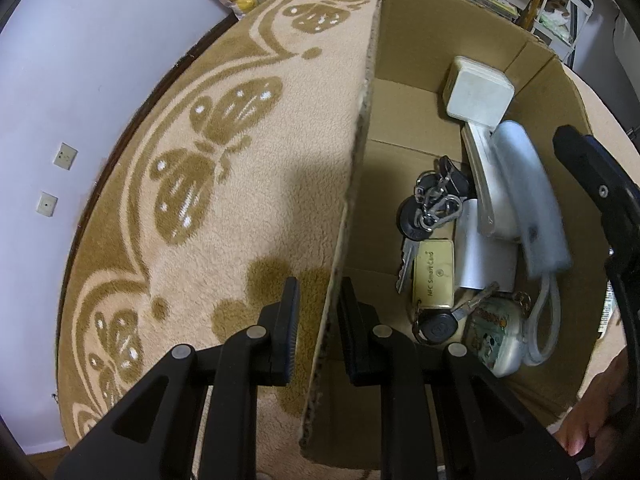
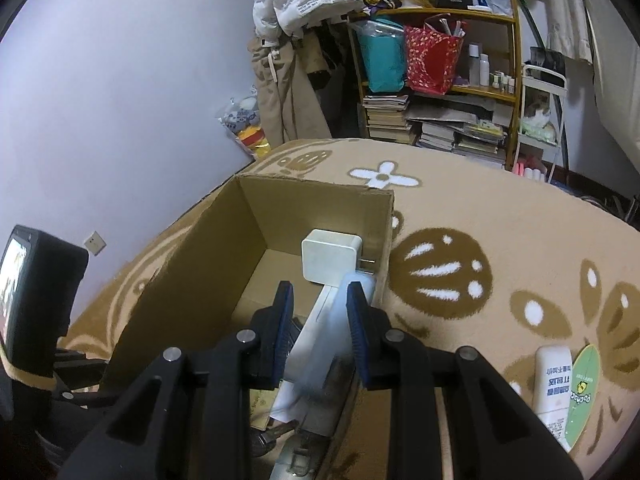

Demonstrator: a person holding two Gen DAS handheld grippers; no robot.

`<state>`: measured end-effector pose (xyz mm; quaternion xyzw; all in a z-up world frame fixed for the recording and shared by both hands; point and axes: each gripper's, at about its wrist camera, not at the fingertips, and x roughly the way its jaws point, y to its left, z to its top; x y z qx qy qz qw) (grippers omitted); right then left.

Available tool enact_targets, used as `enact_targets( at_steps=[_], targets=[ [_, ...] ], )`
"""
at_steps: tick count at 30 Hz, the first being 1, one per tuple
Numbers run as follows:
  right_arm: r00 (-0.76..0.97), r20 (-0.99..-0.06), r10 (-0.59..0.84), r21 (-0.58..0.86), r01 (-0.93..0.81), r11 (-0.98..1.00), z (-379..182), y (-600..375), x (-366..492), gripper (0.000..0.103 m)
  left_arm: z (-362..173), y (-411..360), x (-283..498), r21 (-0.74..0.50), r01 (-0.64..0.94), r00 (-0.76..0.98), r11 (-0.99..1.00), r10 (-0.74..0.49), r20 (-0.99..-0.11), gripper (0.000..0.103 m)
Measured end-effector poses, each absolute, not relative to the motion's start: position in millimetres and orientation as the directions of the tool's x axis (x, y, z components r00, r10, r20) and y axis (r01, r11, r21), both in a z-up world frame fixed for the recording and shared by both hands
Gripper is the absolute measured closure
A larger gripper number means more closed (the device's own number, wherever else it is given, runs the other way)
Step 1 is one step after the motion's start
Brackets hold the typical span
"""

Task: Organize rigid objects
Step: 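Carry the handset into the box and open the right gripper, then move the open right gripper back to the white lotion bottle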

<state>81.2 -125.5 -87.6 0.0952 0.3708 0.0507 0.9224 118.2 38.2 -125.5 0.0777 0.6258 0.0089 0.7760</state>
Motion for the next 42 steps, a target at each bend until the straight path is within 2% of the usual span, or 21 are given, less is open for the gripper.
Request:
enact_targets(
  at_steps=[2, 4, 5, 6, 13, 20, 24, 42],
  targets=[
    [0.723, -0.673, 0.152, 0.203, -0.016, 0.979, -83, -128, 80, 0.072, -125, 38, 118, 0.132, 0.084, 0.218, 0.988, 0.110, -0.970, 0.085],
    [0.731, -0.670, 0.130, 0.187, -0.003, 0.982, -78, -129, 79, 0.060, -125, 38, 118, 0.129, 0.084, 0.218, 0.988, 0.108, -0.970, 0.085],
    [0.735, -0.667, 0.120, 0.182, 0.005, 0.983, -76, -130, 78, 0.050, -125, 38, 118, 0.128, 0.083, 0.218, 0.988, 0.108, -0.970, 0.085],
    [0.741, -0.662, 0.114, 0.179, 0.008, 0.984, -74, -131, 77, 0.046, -124, 39, 117, 0.127, 0.083, 0.218, 0.988, 0.107, -0.970, 0.085],
    [0.737, -0.670, 0.089, 0.162, 0.028, 0.986, -73, -136, 76, 0.045, -124, 38, 117, 0.128, 0.084, 0.219, 0.988, 0.107, -0.970, 0.085],
    [0.738, -0.671, 0.072, 0.147, 0.037, 0.988, -68, -143, 73, 0.014, -124, 39, 117, 0.126, 0.083, 0.218, 0.988, 0.106, -0.970, 0.084],
    [0.733, -0.679, 0.042, 0.118, 0.051, 0.992, -61, -151, 70, 0.006, -124, 39, 117, 0.126, 0.082, 0.216, 0.989, 0.105, -0.971, 0.084],
    [0.678, -0.726, -0.116, 0.063, 0.233, 0.970, -62, -236, 48, 0.004, -123, 39, 117, 0.125, 0.080, 0.218, 0.989, 0.105, -0.970, 0.084]
  ],
)
